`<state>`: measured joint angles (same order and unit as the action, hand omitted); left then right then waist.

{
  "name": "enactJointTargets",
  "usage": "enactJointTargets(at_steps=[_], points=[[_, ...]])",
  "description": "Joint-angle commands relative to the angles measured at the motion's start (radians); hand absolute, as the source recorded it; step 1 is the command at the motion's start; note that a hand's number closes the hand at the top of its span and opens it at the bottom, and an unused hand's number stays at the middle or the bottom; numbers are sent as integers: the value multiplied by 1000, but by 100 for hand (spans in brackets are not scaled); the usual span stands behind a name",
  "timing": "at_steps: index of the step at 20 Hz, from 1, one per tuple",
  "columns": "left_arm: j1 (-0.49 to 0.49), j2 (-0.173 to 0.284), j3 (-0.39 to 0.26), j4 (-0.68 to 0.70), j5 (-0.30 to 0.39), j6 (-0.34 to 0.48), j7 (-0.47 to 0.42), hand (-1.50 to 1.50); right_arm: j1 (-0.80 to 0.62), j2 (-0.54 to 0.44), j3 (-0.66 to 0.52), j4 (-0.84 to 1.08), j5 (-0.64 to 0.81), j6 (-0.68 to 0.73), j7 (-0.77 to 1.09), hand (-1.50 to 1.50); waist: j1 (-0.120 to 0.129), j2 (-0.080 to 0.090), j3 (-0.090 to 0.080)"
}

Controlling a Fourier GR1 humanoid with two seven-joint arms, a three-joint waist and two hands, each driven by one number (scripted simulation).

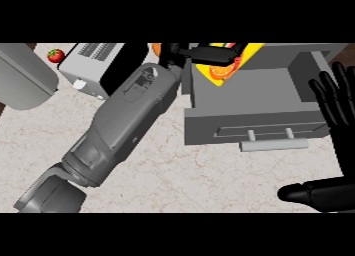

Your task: Pick up the cup, place it into the drawer and close the drawer

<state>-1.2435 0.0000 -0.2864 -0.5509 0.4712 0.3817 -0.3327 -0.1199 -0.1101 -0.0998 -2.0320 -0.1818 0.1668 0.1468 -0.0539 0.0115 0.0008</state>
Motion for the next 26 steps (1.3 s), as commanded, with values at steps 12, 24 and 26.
enactJointTargets(at_steps=[12,24,26], points=[[-71,0,-268,189,83,97,-7,150,-13,18,52,28,-1,31,-29,-150,-66,17,2],[-81,0,-265,83,240,55,-56,-150,-27,-1,9,9,-89,42,22,-150,-29,5,0],[-68,0,-243,85,253,33,-120,-150,-37,23,23,-18,-91,14,37,-150,-11,3,-1]])
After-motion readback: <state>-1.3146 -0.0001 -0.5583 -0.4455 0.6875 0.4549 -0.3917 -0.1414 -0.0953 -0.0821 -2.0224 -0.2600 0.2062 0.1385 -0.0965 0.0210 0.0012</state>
